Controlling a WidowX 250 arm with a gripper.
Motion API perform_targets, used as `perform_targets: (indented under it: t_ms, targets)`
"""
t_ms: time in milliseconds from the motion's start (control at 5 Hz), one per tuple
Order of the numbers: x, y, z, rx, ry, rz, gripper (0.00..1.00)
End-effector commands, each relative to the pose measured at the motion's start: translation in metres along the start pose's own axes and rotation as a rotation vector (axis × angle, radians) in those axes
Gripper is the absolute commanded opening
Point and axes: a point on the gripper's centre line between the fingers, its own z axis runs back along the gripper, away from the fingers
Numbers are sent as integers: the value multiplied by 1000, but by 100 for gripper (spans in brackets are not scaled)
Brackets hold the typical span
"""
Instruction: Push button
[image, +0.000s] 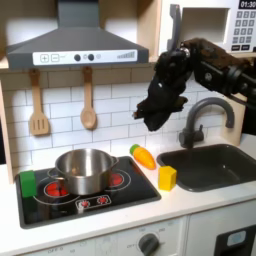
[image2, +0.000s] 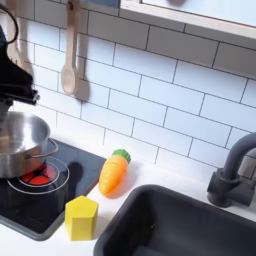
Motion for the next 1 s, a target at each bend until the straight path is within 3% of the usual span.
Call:
perform_targets:
  t_ms: [0, 200, 800]
  targets:
    - [39, 14, 0, 4, -84, 3, 0]
    - [54, 18, -2, -7, -108, 21, 0]
    - [89, 33, 6, 18, -203, -9, 0]
